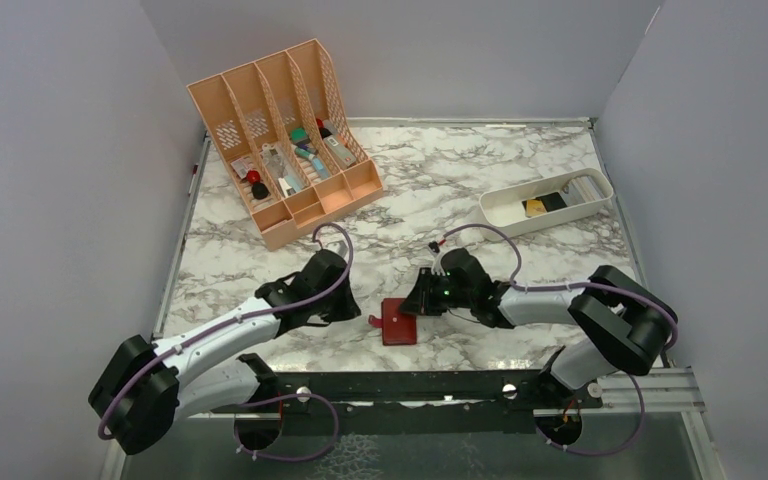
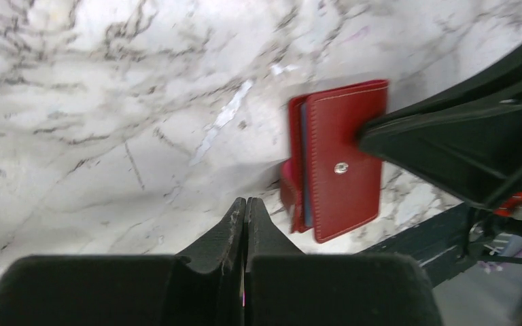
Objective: Put the credit cards into the card holder
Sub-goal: Close the card holder at the center of the board.
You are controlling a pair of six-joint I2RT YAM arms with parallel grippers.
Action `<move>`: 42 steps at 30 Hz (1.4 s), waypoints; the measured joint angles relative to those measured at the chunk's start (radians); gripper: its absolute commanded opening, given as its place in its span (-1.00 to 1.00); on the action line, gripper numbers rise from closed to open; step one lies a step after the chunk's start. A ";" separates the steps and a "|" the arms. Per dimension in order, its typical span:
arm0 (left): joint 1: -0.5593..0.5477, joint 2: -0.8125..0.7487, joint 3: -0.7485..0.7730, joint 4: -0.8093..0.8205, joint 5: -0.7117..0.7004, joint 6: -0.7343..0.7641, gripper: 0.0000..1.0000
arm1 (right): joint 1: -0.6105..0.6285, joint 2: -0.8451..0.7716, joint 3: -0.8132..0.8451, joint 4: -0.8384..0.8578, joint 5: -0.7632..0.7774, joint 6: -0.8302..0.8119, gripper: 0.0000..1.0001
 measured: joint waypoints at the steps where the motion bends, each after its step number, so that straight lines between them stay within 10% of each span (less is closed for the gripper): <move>1: 0.000 0.004 -0.015 -0.002 0.002 0.000 -0.99 | 0.001 -0.004 0.000 -0.005 0.000 0.000 -0.70; 33: 0.000 0.098 -0.103 0.305 0.222 -0.023 -0.95 | 0.109 0.028 0.111 -0.177 0.035 -0.043 -0.82; 42: 0.000 0.111 -0.103 0.319 0.222 -0.022 -0.92 | 0.111 -0.003 0.080 -0.150 0.034 0.006 -0.53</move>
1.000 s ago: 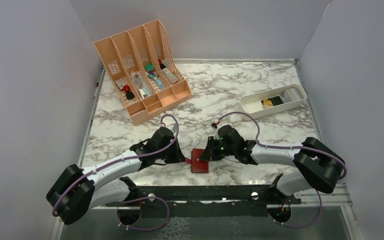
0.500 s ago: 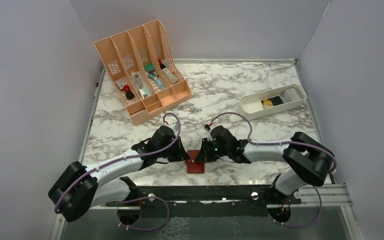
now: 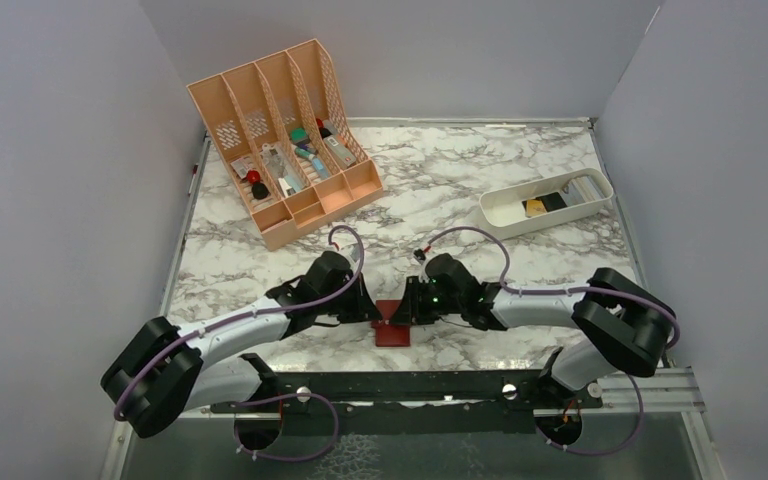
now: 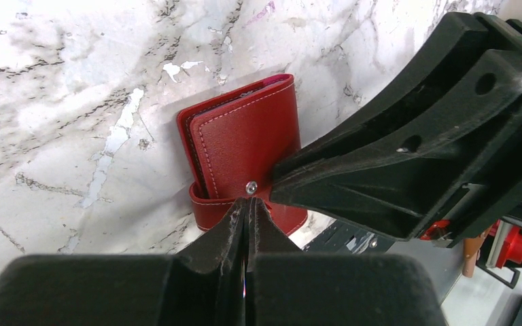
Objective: Put the credit cards into the card holder
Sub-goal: Close the card holder at the center of the board.
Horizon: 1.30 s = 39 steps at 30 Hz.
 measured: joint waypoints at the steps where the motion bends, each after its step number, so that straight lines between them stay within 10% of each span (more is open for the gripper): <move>1: 0.000 0.003 0.000 0.000 0.000 0.001 -0.93 | 0.000 -0.009 -0.007 0.006 0.000 0.013 -0.51; 28: 0.000 0.053 0.000 0.022 -0.002 0.017 -0.94 | 0.060 0.021 0.026 0.016 0.074 0.112 -0.44; 39: 0.000 0.060 0.000 0.038 -0.002 0.017 -0.94 | 0.064 0.037 0.047 -0.018 0.111 0.109 -0.98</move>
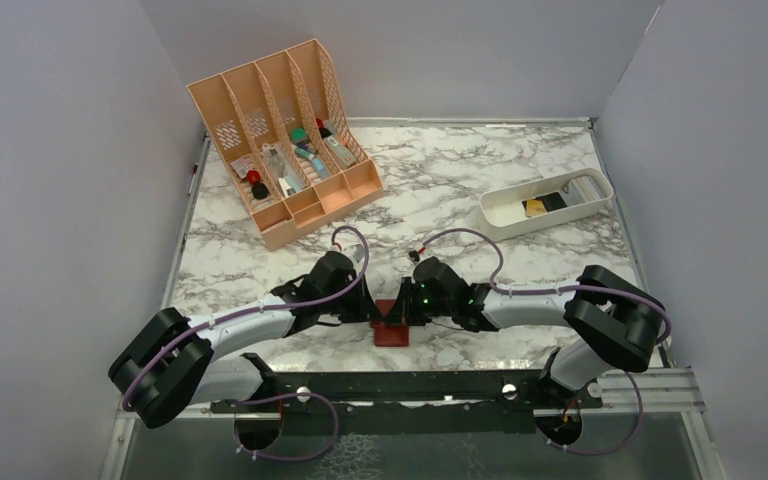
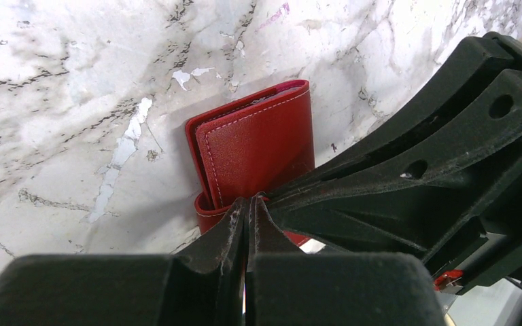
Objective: Put the credit cards into the card holder
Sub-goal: Close the card holder at the center of the board.
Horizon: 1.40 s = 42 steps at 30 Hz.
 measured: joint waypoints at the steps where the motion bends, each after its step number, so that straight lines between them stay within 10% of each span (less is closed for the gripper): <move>1: 0.000 0.000 0.000 0.000 0.000 0.000 -0.94 | 0.000 0.000 0.002 -0.003 0.005 -0.001 -0.98; 42: 0.014 0.137 0.111 -0.038 -0.039 0.040 -0.90 | 0.001 -0.017 0.034 -0.092 0.086 -0.016 -0.99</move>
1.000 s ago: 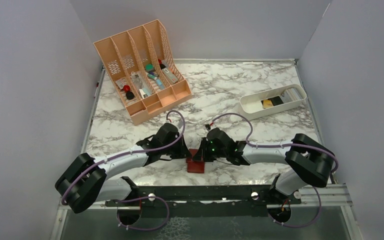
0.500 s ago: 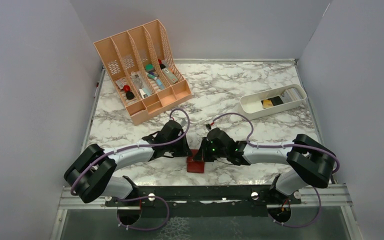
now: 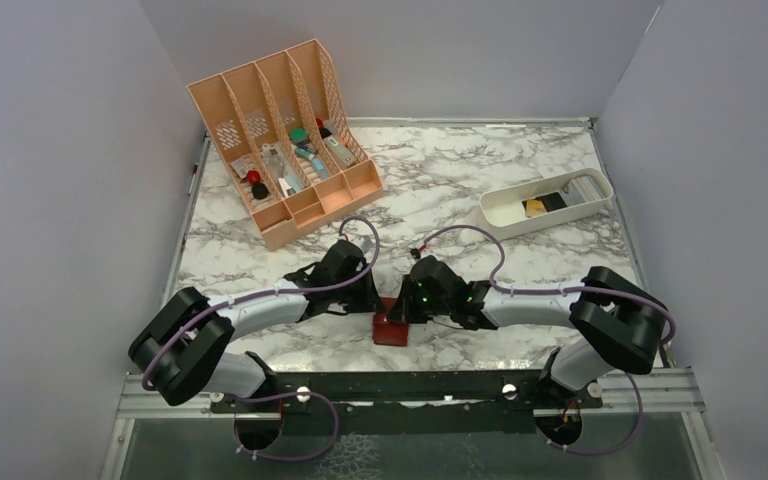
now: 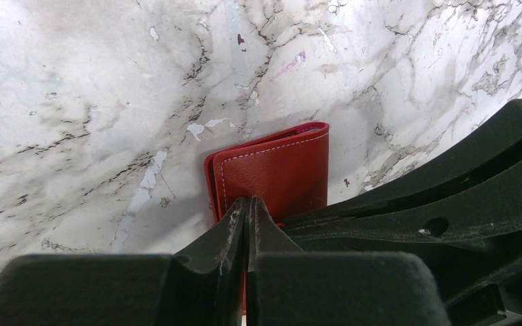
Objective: Put the credit cards into the card holder
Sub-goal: Close the card holder at the center of the board.
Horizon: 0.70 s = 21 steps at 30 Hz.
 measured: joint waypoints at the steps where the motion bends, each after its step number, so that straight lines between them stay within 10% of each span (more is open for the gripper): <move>1: 0.000 0.000 -0.001 0.001 0.000 0.001 -0.90 | 0.001 0.000 0.004 -0.006 0.003 0.000 -0.99; 21: 0.000 -0.005 -0.010 0.015 0.000 0.003 -0.90 | 0.003 0.000 0.021 -0.036 0.013 -0.010 -0.98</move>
